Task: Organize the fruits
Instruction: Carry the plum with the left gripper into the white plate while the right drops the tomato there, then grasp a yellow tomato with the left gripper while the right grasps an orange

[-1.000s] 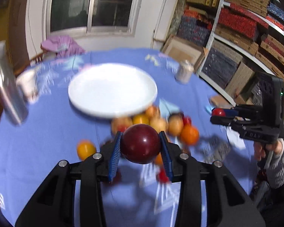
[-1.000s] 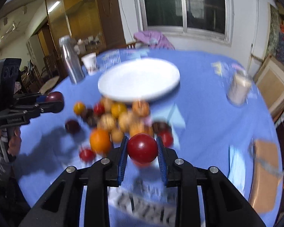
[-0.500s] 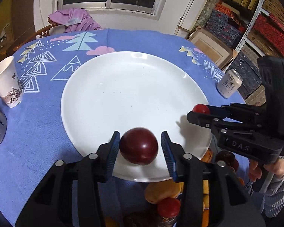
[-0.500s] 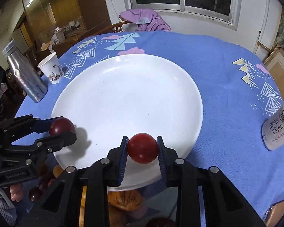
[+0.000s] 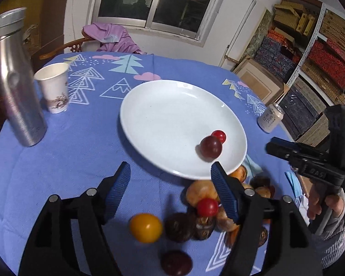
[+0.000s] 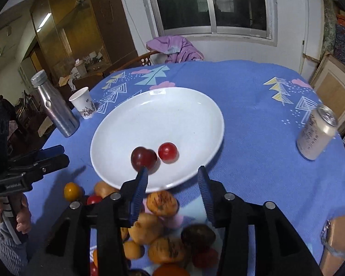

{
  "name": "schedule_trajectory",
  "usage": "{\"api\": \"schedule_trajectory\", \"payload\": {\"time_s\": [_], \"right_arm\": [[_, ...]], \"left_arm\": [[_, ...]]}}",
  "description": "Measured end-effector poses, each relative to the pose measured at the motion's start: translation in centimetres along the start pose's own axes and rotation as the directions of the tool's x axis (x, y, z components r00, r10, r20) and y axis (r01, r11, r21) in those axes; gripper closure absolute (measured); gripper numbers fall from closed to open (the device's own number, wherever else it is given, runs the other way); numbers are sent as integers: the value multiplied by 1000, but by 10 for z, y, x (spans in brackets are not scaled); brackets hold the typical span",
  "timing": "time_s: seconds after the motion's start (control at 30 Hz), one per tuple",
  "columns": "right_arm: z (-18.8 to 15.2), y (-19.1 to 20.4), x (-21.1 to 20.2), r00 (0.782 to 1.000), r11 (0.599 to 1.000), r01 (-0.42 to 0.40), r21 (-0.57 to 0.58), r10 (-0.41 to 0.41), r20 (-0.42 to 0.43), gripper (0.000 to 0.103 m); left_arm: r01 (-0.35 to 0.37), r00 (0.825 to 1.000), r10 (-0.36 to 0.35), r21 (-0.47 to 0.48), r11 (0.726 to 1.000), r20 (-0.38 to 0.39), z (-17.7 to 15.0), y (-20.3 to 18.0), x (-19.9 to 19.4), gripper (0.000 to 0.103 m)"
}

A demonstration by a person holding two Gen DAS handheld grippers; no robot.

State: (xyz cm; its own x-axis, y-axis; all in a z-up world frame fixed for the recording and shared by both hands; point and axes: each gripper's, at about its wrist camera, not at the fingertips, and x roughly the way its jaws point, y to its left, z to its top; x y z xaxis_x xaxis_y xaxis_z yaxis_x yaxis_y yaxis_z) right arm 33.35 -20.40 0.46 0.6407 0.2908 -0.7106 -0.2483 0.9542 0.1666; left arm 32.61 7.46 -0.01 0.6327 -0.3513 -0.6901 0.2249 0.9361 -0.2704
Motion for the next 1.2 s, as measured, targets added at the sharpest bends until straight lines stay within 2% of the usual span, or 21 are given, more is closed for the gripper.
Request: {"api": "schedule_trajectory", "payload": {"time_s": [0.03,0.1,0.17,0.23,0.3,0.33,0.37,0.43,0.57,0.77,0.87,1.0,1.07,1.2], "right_arm": [[-11,-2,-15,999,1000,15,-1,-15,33,47],[-38,-7,-43,995,1000,30,3,-31,94,39],[-64,-14,-59,991,1000,19,23,-22,132,38],[-86,-24,-65,986,998,-6,61,-5,167,37],[-103,-36,-64,980,994,-39,106,17,199,36],[-108,-42,-60,983,990,-35,138,9,184,36],[-110,-48,-56,988,985,-33,171,6,153,36],[-109,-52,-54,986,980,-64,187,33,162,36],[-111,-42,-48,989,988,-36,150,14,145,34],[-111,-34,-51,988,993,-13,121,-7,157,28],[-111,-38,-53,986,991,-10,135,-12,166,27],[-111,-40,-52,987,990,-3,143,-20,159,27],[-111,-39,-49,989,990,-2,139,-19,148,27],[-113,-34,-43,993,994,-12,112,-1,117,27]], "left_arm": [[-10,1000,10,-5,1000,14,-9,5,-8,29],[-30,998,32,-37,999,55,-38,18,-26,16],[-27,997,32,-70,997,66,-59,28,-33,16],[-28,999,30,-96,995,26,-72,36,-27,16],[-53,998,55,-80,995,22,-75,32,-23,16],[-80,996,81,-56,995,31,-75,28,-22,16],[-104,994,105,-32,994,39,-73,23,-20,16],[-119,992,119,-1,993,33,-74,18,-15,16],[-157,988,157,29,987,2,-72,15,1,16],[-219,976,219,67,973,5,-70,16,10,16],[-227,974,229,95,969,-5,-70,12,16,28],[-186,982,189,90,978,-25,-69,13,21,39],[-178,983,181,93,980,-26,-68,13,23,41],[-146,988,151,121,982,-37,-68,7,28,56]]}}
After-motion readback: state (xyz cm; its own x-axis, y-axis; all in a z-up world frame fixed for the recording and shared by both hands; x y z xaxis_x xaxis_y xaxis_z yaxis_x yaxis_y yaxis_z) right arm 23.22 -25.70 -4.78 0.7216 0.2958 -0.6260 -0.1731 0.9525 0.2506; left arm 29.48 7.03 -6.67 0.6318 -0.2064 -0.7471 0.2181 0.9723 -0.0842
